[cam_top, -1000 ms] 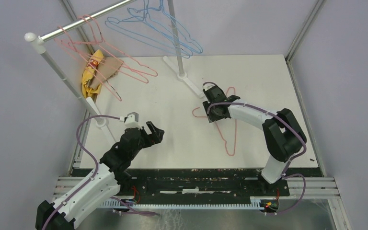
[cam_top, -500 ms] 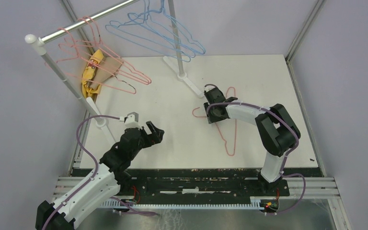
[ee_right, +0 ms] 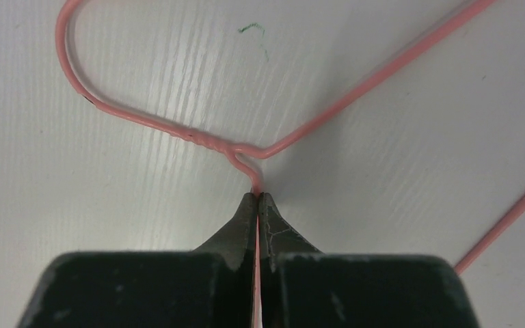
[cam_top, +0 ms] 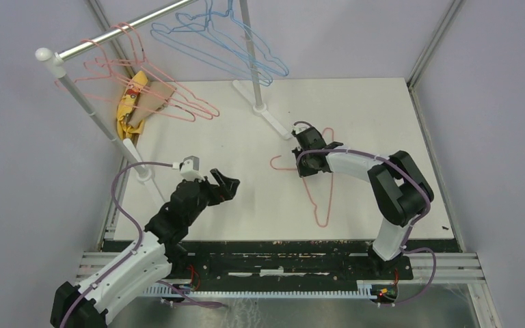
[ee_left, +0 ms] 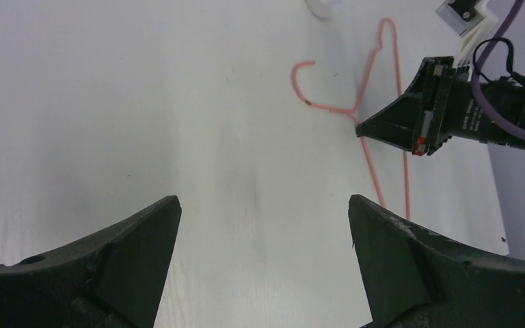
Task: Organize the hangers
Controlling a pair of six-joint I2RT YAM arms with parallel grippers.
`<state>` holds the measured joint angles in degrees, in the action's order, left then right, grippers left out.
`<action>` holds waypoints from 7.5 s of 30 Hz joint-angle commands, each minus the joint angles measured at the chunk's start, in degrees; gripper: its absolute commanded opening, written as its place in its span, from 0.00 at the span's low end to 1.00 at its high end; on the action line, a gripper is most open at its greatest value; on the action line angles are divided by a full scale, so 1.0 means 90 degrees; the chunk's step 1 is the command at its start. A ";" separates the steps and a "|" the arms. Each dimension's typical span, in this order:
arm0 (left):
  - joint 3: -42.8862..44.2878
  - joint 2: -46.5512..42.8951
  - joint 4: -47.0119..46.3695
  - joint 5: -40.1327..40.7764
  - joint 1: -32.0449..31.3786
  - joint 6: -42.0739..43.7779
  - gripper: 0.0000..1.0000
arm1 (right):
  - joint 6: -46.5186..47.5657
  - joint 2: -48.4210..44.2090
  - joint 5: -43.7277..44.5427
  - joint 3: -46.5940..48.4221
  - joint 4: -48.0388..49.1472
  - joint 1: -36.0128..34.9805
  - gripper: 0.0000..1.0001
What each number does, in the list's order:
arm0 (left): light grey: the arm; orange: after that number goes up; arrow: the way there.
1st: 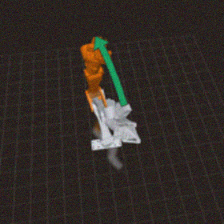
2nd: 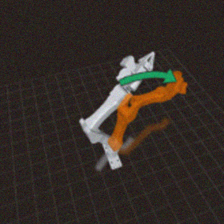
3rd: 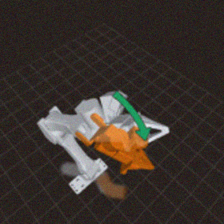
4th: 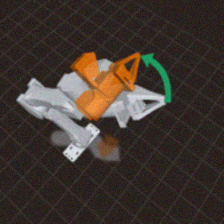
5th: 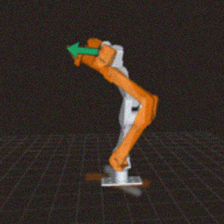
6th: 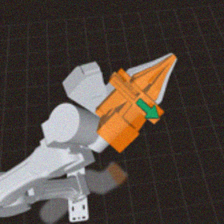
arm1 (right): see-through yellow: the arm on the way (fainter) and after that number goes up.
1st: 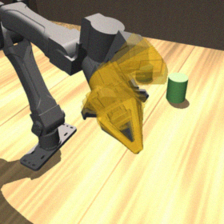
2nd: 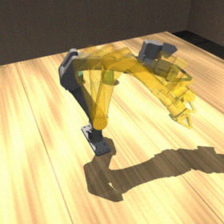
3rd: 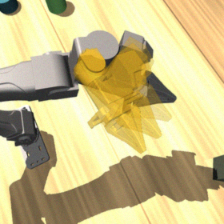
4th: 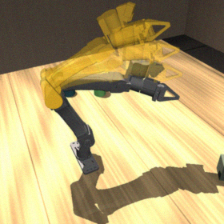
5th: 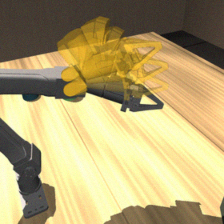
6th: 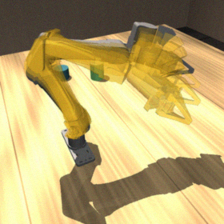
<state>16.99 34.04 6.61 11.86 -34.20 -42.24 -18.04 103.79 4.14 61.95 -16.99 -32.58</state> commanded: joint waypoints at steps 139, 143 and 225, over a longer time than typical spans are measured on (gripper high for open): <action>-0.0770 0.1301 -0.3276 -0.0517 -0.0031 -0.0877 0.96 | -0.0333 -0.0944 -0.0112 0.0110 -0.0034 -0.1392 0.00; -0.0720 0.1900 -0.3840 -0.0634 -0.0038 -0.0943 0.97 | -0.0352 -0.1061 -0.0217 0.0095 -0.0026 -0.1390 0.00; 0.3341 0.2950 -0.0566 0.1154 -0.0427 -0.0882 0.03 | -0.1540 -0.1626 0.3338 -0.0372 -0.1193 -0.3832 0.81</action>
<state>44.01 62.89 1.23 20.56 -37.52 -51.44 -30.26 87.88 30.74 58.08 -31.35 -66.76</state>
